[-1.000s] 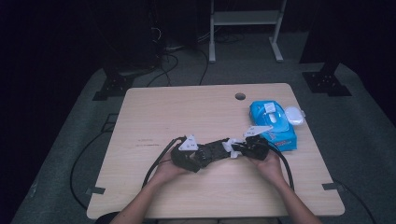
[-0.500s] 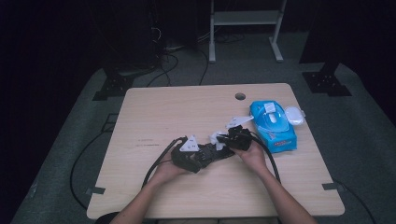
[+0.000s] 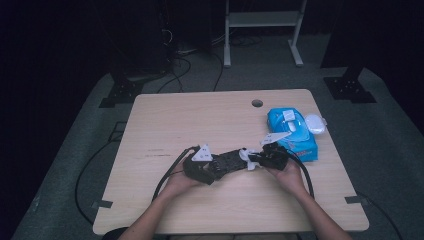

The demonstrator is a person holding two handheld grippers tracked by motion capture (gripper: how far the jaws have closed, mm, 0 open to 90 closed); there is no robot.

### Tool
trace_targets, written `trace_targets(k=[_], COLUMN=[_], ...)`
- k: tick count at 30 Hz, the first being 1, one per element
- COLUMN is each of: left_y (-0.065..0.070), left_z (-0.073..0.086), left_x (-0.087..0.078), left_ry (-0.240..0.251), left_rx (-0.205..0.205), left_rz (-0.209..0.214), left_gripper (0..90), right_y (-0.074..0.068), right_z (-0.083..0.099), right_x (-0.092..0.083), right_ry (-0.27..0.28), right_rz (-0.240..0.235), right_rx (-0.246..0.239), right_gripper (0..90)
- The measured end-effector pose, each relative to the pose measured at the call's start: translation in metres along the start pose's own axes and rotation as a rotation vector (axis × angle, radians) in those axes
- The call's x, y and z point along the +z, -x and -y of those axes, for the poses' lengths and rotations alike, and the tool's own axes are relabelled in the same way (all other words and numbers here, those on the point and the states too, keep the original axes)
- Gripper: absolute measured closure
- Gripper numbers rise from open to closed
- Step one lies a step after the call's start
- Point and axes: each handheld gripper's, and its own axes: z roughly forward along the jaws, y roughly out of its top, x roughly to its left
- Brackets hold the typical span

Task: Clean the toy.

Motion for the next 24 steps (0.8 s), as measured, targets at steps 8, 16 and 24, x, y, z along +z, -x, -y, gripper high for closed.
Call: trace_targets(k=[8, 16, 24], left_y=[0.0, 0.0, 0.0], left_z=[-0.001, -0.001, -0.003], left_x=[0.001, 0.002, 0.003], left_ry=[0.002, 0.005, 0.004], left_rx=[-0.006, -0.004, -0.01], left_rz=[-0.001, -0.002, -0.001], left_gripper=[24.6, 24.6, 24.6], right_y=[-0.037, -0.055, -0.048], right_z=[-0.023, -0.048, -0.046], right_x=[0.021, 0.041, 0.04], right_ry=[0.032, 0.04, 0.058], right_rz=[-0.112, -0.109, -0.161], right_rx=[-0.049, -0.119, -0.056], right_gripper=[84.9, 84.9, 84.9])
